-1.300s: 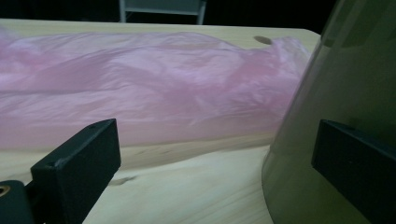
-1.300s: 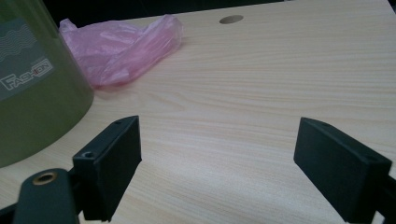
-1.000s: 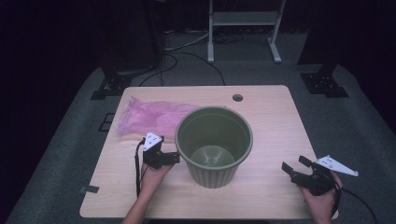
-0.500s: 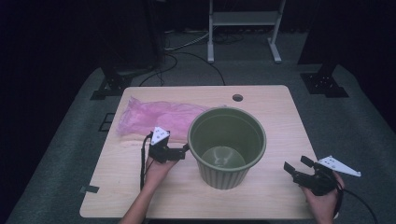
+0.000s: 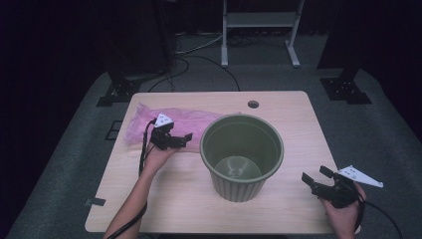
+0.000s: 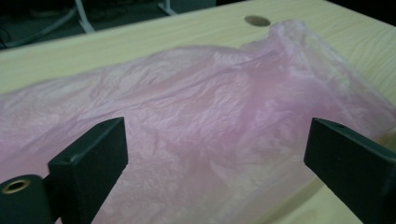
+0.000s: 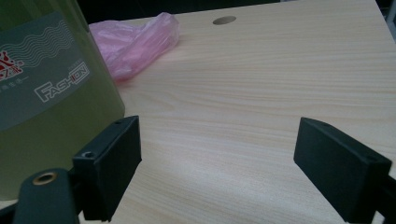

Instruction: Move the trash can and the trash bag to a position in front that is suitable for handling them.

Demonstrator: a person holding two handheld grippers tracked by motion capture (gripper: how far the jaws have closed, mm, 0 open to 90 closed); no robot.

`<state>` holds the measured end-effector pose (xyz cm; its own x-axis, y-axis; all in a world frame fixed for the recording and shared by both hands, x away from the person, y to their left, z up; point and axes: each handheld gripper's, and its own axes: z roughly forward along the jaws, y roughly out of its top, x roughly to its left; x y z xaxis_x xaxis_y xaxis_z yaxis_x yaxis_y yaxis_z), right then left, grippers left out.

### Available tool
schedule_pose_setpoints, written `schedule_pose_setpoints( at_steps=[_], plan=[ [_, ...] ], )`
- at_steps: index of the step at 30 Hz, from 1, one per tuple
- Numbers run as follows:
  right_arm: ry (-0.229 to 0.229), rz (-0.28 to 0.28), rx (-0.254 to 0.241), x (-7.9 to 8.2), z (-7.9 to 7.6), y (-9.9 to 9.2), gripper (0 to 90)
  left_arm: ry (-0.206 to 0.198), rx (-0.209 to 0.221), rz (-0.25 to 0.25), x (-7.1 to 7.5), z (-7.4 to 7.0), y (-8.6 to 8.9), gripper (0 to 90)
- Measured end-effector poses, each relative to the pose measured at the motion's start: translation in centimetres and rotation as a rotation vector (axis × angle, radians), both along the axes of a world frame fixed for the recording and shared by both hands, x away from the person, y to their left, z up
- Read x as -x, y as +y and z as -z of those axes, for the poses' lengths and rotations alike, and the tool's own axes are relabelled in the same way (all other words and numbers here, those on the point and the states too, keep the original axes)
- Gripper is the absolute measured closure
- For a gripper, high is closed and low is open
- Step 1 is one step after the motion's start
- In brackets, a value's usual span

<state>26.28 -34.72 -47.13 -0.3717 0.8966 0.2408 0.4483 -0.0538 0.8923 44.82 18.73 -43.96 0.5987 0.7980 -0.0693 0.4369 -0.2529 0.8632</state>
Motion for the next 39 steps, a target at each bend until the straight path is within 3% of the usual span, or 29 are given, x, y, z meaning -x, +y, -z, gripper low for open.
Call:
schedule_pose_setpoints(
  at_steps=[3,8,14,15,19,21,22,26,29,31,35,39],
  plan=[
    [-0.001,0.001,0.002,0.0,0.0,-0.1,14.0,0.056,-0.020,-0.007,-1.1,0.8,0.1,5.4],
    [-0.001,0.003,0.002,0.0,0.0,-0.2,14.0,0.113,-0.092,0.011,-2.1,2.0,-0.1,12.0],
    [-0.002,-0.003,0.007,0.0,0.0,-0.1,14.0,0.152,-0.201,0.044,-2.0,3.2,-0.4,32.5],
    [-0.002,-0.003,0.007,0.0,0.0,-0.1,14.0,0.143,-0.219,0.052,-1.9,3.4,-0.5,32.5],
    [-0.001,-0.004,0.009,0.0,0.1,0.0,14.0,0.132,-0.206,0.034,-1.5,3.4,-0.1,51.0],
    [0.002,-0.007,0.008,-0.1,0.1,0.1,14.0,0.133,-0.211,0.039,-1.4,3.3,0.1,55.9],
    [0.005,-0.012,0.012,-0.1,0.1,0.2,14.1,0.128,-0.211,0.051,-1.2,3.3,0.2,65.1],
    [0.004,-0.016,0.013,-0.2,0.2,0.3,14.1,0.124,-0.215,0.066,-0.9,3.2,0.2,82.6],
    [0.006,-0.018,0.014,-0.2,0.2,0.4,14.1,0.132,-0.219,0.082,-0.6,3.2,0.3,89.5],
    [0.004,-0.019,0.017,-0.1,0.2,0.4,14.0,0.141,-0.208,0.092,-0.4,3.2,0.6,89.9],
    [0.005,-0.021,0.017,-0.2,0.2,0.4,14.1,0.158,-0.232,0.100,0.7,2.9,1.2,89.9],
    [0.009,-0.028,0.027,-0.2,0.2,0.6,14.1,0.169,-0.213,0.112,2.4,2.9,2.5,89.9]
  ],
)
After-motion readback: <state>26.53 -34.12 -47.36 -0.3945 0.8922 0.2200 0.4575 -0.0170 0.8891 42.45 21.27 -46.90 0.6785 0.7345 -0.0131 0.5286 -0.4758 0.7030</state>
